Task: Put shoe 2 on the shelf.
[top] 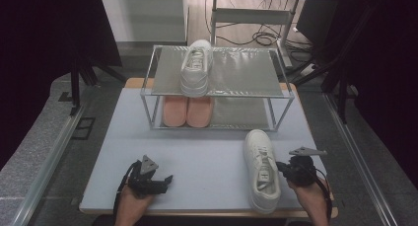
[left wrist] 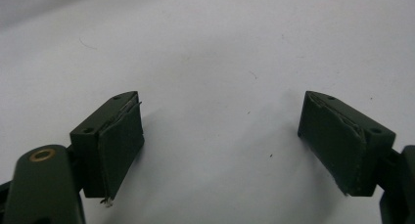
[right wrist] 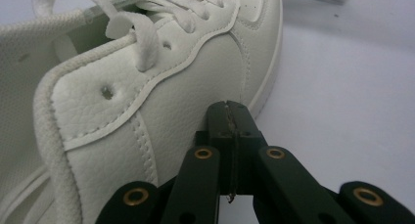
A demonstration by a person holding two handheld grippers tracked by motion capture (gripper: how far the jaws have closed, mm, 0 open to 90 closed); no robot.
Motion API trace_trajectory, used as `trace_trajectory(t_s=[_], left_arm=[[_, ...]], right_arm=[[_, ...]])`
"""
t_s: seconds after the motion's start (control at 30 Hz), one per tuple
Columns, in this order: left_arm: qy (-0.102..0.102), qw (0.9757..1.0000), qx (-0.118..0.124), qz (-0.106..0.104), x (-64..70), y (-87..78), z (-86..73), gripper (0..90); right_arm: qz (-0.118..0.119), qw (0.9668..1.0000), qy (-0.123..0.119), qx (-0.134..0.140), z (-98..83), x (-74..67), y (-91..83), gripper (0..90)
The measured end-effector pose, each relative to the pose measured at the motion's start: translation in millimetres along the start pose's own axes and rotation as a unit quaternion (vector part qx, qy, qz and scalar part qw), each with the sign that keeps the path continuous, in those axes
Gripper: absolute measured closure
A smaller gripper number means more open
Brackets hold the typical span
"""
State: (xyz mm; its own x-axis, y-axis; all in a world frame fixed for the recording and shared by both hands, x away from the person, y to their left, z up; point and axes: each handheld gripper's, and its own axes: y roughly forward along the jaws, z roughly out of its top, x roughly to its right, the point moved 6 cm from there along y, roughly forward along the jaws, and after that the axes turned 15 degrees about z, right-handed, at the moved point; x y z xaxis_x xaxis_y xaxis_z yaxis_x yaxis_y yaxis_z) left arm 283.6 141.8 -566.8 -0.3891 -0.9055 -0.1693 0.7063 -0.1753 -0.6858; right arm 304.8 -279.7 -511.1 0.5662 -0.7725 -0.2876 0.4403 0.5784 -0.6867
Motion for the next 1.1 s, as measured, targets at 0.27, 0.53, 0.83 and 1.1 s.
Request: trace_trajectory(t_s=[0.27,0.53,0.83,1.1], left_arm=[[0.001,1.0,0.0,0.0,-0.2,-0.1,-0.1,16.7],[0.001,1.0,-0.001,0.0,-0.2,-0.2,-0.1,16.7],[0.003,1.0,-0.001,0.0,-0.5,-0.3,-0.3,16.7],[0.003,1.0,-0.001,0.0,-0.3,-0.2,-0.2,16.7]], right_arm=[[0.017,0.9997,-0.018,-0.008,13.3,-16.8,20.6,90.0],[0.04,0.9985,-0.034,-0.015,26.9,-31.3,41.0,90.0],[0.068,0.9959,-0.053,-0.028,44.5,-48.0,67.1,90.0],[0.096,0.9921,-0.067,-0.047,60.2,-61.2,89.3,90.0]])
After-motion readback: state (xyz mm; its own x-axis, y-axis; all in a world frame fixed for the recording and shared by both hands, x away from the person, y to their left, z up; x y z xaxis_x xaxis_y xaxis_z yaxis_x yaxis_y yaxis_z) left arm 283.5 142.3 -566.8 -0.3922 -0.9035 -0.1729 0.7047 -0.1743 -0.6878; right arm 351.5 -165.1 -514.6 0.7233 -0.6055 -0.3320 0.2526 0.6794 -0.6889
